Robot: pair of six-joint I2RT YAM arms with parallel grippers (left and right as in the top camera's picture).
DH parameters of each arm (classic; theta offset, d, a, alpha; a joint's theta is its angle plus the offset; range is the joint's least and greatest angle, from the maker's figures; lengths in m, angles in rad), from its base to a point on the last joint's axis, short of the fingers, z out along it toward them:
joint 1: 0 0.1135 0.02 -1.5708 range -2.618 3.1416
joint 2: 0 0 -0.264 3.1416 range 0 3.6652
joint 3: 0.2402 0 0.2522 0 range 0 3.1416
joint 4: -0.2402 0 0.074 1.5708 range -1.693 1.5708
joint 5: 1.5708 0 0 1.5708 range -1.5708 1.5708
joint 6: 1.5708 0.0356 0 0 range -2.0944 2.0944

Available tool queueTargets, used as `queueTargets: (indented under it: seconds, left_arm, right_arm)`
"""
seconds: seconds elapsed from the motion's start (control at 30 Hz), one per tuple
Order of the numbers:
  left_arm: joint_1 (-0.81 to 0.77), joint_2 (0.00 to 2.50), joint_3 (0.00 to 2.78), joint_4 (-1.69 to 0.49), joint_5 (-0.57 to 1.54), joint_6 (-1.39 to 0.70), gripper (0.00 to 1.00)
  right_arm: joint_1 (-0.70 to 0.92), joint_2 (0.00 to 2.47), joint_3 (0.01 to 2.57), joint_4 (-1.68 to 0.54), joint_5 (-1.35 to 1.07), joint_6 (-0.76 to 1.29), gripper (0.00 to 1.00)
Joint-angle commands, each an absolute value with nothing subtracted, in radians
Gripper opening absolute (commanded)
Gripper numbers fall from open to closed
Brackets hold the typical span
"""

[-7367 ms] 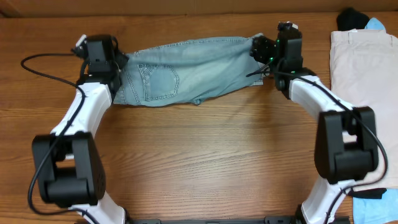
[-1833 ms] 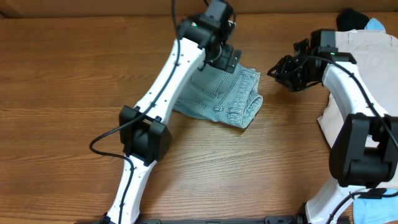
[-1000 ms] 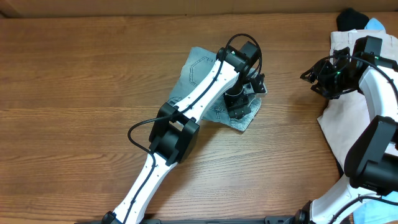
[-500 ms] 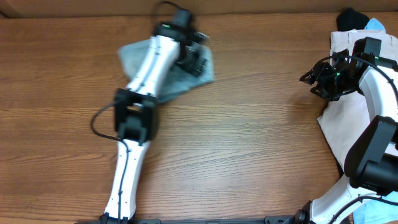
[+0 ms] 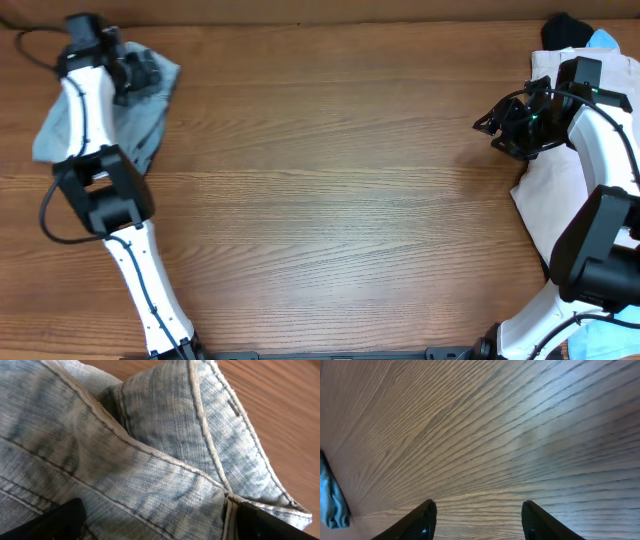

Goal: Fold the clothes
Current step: 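Carry the folded shorts left with the left gripper to the table's left edge, then release the shorts and raise the left gripper away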

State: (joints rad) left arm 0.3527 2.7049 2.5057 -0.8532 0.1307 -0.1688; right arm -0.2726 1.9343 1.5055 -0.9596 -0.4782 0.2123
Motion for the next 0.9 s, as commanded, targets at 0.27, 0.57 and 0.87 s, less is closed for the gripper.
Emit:
queueTargets:
  seconds: [0.27, 0.57, 0.87]
  left_arm:
    - [0.469, 2.802, 2.57, -0.794, 0.131, -0.162, 1.0]
    - [0.471, 2.694, 2.982, -1.561, 0.034, -0.134, 1.0]
    - [0.342, 2.602, 2.983, -1.689, 0.04, -0.096, 1.0]
  right_arm:
    - [-0.224, 1.898, 1.533, -0.942, -0.446, 0.209, 0.59]
    - [-0.224, 1.898, 1.533, -0.945, -0.446, 0.204, 0.63]
    - [-0.223, 1.877, 1.533, -0.983, -0.43, 0.173, 0.92]
